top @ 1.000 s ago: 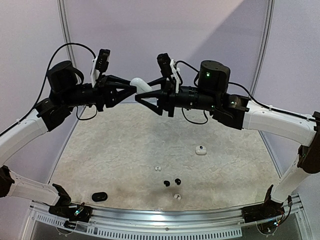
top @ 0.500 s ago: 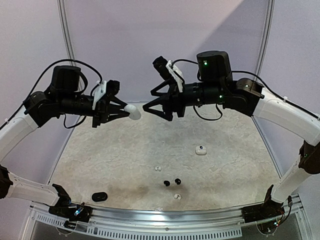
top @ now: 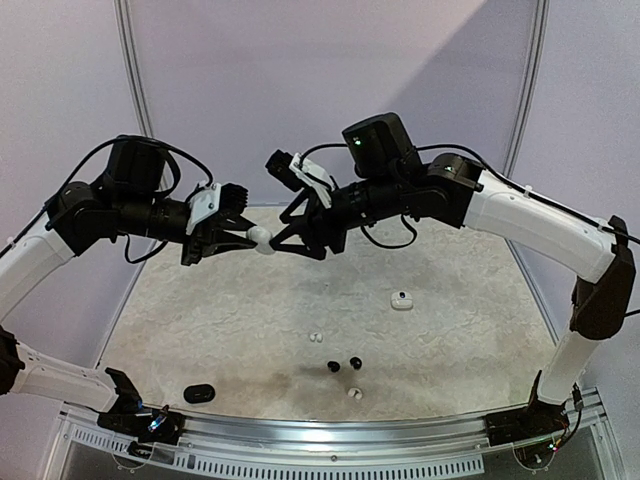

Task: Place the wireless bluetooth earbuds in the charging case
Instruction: Pass from the left arm to the right

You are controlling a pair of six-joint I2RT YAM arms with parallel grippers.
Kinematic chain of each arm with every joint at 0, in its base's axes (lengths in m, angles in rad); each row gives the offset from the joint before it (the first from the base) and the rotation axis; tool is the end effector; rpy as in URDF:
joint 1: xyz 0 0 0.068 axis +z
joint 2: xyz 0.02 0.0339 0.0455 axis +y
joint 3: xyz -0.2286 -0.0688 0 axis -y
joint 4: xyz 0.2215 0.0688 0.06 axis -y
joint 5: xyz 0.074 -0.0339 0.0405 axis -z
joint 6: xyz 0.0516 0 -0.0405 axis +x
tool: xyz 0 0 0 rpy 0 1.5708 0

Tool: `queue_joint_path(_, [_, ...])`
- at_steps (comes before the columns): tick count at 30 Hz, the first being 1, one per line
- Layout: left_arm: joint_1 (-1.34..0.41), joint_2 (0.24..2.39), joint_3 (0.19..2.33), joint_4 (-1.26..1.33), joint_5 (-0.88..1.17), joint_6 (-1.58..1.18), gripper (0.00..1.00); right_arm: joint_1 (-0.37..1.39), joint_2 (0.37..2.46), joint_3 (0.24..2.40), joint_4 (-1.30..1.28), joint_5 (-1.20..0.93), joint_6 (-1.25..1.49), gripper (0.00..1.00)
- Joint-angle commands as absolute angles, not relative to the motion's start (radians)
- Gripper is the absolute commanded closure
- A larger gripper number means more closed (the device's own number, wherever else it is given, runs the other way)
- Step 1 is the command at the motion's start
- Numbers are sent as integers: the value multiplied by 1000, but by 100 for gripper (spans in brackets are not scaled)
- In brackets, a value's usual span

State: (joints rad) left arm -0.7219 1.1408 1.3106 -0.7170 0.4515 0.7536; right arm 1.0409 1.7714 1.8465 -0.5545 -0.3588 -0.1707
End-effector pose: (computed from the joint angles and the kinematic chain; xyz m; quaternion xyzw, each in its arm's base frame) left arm 0.1620 -0.1727 0.3552 0.6527 0.5551 -0.1876 0.4804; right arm 0.1817 0.3461 0.3575 -0.5550 0.6386 0.3536 0.3988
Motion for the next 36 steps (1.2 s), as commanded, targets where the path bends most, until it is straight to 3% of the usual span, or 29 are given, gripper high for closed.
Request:
queue_joint_path(1, [-735,1146,1338,-721,459,689,100,1054,1777,1858,-531,-401,-186,41])
queue_joint_path(17, [-735,1148,1336,-696,457,648,100,1061,1815,1853,-470,-434,-168,59])
queue_joint_path(23, [-735,1148,1333,-690,463,638,100,1062,1824,1855,-462,-444,-164,75])
queue_joint_path(33, [-736,1149,1333,-677,475,614,100,1068,1838,1862,-470,-440,-174,68])
queue_joint_path(36, [-736,1149,1333,-675,477,605,100,1068,1838,1860,-469,-438,-174,75])
